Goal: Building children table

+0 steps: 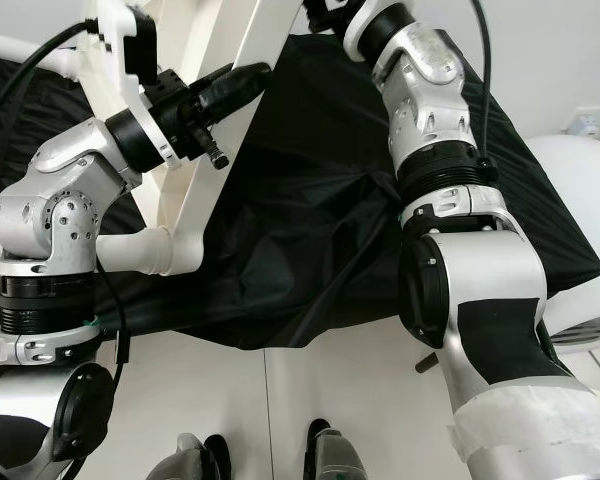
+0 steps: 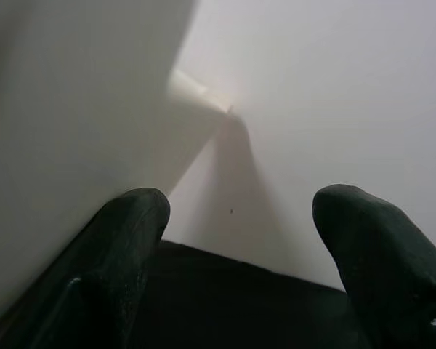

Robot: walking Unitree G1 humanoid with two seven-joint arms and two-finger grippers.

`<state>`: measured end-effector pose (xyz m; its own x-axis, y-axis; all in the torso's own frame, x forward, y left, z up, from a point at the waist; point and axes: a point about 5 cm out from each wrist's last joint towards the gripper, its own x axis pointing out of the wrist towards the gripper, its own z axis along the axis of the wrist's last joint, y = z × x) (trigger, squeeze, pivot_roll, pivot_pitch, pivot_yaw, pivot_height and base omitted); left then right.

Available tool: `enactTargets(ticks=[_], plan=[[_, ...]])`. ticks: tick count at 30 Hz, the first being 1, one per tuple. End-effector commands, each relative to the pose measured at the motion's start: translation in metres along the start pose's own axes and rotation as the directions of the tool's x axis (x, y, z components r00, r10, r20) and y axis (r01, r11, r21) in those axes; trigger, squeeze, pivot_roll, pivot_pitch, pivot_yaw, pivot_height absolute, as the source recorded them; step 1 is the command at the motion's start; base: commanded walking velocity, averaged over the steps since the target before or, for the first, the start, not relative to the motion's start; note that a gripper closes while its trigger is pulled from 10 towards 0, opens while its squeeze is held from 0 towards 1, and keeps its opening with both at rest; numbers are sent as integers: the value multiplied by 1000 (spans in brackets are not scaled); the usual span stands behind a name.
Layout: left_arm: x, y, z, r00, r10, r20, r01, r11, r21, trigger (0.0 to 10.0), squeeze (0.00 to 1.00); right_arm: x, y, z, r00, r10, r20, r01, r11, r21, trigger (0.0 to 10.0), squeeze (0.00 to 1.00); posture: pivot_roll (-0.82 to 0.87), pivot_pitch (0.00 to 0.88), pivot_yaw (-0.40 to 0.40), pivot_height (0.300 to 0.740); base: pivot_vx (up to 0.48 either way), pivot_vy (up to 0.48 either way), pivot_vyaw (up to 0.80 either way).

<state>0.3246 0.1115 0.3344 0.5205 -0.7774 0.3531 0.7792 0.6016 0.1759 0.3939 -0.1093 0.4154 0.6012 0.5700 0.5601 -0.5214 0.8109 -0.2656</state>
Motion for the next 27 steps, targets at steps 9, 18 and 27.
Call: enactTargets(ticks=[9,18,27], plan=[[-12,23,4,937,347,37,-346,938,-24,10000,1000,10,0,25,996,25,88,-21,999,-47,10000,0,-131,159,6,740,0,0,0],[-31,32,17,940,341,11,-339,932,127,10000,0,15,8,22,995,55,87,-53,998,-29,10000,0,-123,164,1,740,0,0,0],[-78,46,45,938,328,-112,-267,890,368,10000,0,18,13,20,994,72,77,-71,997,-16,10000,0,-109,174,-4,740,0,0,0]])
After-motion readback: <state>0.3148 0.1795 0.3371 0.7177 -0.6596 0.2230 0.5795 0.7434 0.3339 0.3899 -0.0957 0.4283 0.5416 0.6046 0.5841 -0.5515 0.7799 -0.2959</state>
